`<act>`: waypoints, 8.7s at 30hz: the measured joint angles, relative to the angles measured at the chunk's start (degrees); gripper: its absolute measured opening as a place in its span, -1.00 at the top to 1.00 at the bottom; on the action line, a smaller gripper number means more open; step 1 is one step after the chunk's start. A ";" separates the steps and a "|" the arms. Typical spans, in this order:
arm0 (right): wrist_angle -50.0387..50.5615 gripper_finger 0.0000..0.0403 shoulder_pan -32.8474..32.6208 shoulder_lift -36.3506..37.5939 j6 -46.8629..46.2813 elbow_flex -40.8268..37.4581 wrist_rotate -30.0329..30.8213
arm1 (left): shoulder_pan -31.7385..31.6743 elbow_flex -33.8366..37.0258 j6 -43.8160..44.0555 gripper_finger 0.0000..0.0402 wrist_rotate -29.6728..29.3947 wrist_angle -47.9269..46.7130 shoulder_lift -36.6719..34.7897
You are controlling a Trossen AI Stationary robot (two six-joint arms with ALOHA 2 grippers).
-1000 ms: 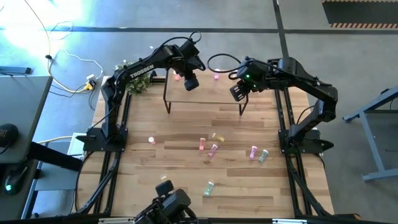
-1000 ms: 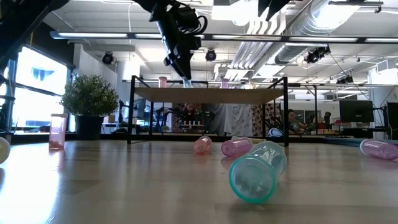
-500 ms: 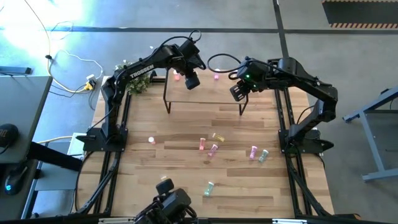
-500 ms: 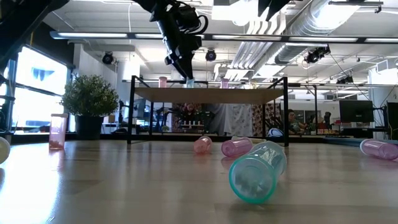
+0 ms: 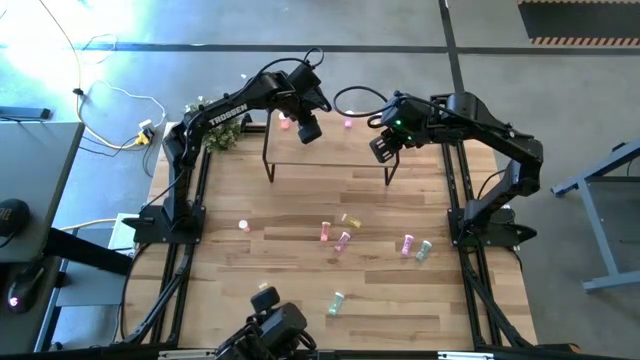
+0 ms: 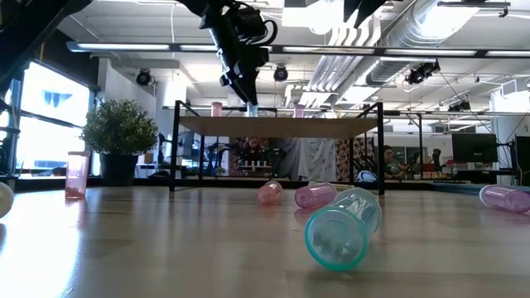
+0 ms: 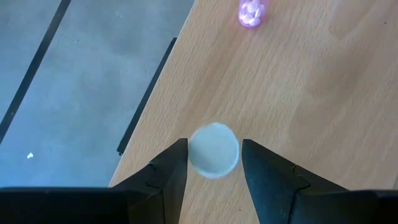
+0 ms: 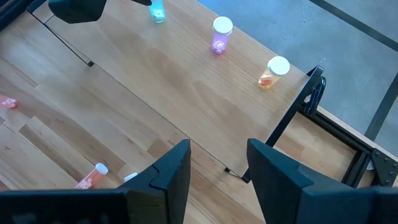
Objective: Pick and place medicine bottles onto shelf by color
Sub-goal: Put the bottom left blue pill bottle on the shelf, then put the bottom left yellow pill bottle on the shelf aligned with the other yellow pill bottle
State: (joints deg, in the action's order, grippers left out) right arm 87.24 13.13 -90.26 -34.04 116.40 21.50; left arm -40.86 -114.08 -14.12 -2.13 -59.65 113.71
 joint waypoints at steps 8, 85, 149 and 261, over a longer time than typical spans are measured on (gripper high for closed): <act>0.00 0.26 0.00 0.00 0.00 0.00 0.00 | 0.00 0.00 0.01 0.29 0.00 0.06 0.00; 1.50 0.26 -5.97 6.43 -2.95 -18.07 -6.34 | 21.44 12.11 27.43 0.29 6.29 -17.68 -24.72; -2.23 0.26 -10.12 11.89 6.04 -26.43 -8.01 | 73.66 41.29 147.02 0.29 -6.61 8.10 -8.90; -68.25 -0.01 -7.27 11.86 19.94 -26.43 -27.54 | 35.95 41.27 27.72 0.53 -11.29 50.69 -36.83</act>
State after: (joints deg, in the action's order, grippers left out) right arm 18.99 5.86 -78.40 -14.11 89.97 -6.04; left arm -4.91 -72.82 13.60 -13.42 -8.96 76.88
